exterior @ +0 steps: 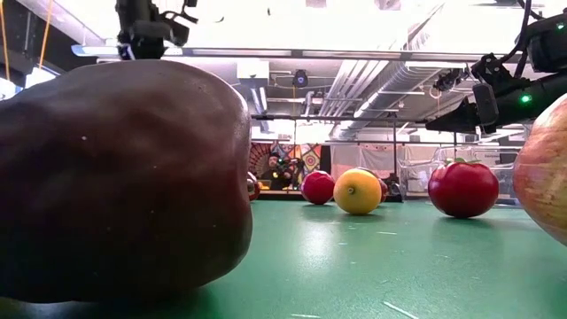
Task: Sort produce into baskets
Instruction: Put the tomato into the top left bin
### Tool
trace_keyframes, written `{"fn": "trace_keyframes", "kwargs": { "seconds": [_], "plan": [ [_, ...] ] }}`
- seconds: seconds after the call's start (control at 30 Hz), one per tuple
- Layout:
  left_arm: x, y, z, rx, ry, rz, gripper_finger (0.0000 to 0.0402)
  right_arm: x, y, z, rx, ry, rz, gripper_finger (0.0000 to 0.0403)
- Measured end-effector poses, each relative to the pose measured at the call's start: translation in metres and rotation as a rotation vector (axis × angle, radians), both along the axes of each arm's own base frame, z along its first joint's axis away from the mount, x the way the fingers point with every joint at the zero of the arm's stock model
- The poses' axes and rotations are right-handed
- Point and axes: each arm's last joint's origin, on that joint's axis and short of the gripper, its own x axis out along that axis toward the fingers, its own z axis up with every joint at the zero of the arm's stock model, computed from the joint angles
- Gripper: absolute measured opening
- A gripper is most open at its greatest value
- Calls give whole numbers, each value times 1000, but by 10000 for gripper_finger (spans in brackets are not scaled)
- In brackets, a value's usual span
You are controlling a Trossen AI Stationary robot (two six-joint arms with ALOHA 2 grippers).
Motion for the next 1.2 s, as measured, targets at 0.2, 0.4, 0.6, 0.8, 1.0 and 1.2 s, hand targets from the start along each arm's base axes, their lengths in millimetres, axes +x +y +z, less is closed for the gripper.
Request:
{"fn": "trace_keyframes", "kwargs": {
  "seconds": [0.2, 0.4, 0.6, 0.8, 1.0, 1.2],
  "plan": [
    [-25, 54, -5, 10, 23, 178, 271, 0, 0, 0, 0, 0, 0, 0],
    [-47, 102, -24, -103, 5, 335, 271, 0, 0, 0, 0, 0, 0, 0],
    [-53, 136, -50, -178, 20, 401, 271, 0, 0, 0, 0, 0, 0, 0],
    [-50, 159, -64, -192, 50, 419, 271, 0, 0, 0, 0, 0, 0, 0],
    [-46, 172, -76, -184, 87, 463, 271, 0, 0, 0, 0, 0, 0, 0],
    [-42, 183, -89, -170, 123, 446, 271, 0, 0, 0, 0, 0, 0, 0]
  ]
}}
